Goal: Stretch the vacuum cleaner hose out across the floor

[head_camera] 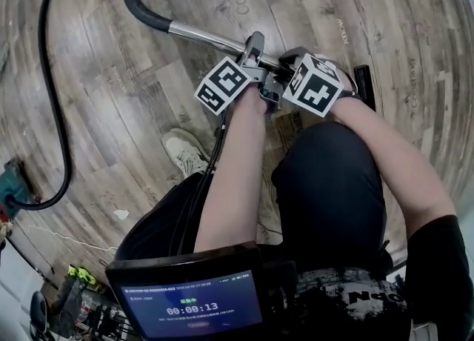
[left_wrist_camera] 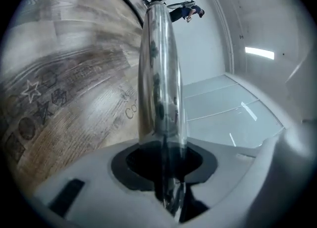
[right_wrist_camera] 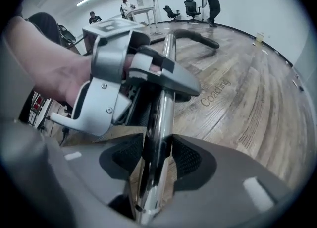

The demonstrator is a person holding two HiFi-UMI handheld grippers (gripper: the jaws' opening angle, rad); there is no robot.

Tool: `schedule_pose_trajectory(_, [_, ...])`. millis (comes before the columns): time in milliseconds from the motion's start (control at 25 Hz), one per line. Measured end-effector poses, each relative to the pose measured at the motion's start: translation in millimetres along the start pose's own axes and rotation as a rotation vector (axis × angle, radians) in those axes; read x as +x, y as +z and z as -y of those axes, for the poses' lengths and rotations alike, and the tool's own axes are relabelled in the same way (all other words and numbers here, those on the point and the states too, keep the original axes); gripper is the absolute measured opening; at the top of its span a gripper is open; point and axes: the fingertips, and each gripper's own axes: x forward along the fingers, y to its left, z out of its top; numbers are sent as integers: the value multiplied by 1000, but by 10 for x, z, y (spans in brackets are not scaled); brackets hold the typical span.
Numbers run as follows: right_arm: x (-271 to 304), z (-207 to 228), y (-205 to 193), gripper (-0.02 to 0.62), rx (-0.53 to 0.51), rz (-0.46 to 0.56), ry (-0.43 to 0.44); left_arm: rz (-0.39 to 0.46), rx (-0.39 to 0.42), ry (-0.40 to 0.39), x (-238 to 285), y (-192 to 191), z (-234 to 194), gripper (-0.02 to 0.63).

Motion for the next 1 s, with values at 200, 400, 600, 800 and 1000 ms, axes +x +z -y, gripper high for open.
schedule_pose_trajectory(200, [109,45,-302,187,22,-96,0,42,15,-35,-19,155,264,109])
schedule_pose_trajectory(400, [124,-22,-370,98,-26,-106,37,57,35,-42,-91,151,467,109])
schedule_pose_trajectory(600, [33,-29,-333,98,-54,-111,14,91,71,-59,-138,394,551,111])
schedule_pose_trajectory(800, [-48,-24,-473,98,-55,-132,4,101,48,-41,-126,795,578,89])
schedule_pose_trajectory(1000, [23,-28,-457,95,-67,-104,17,70,91,-48,-157,781,633,78])
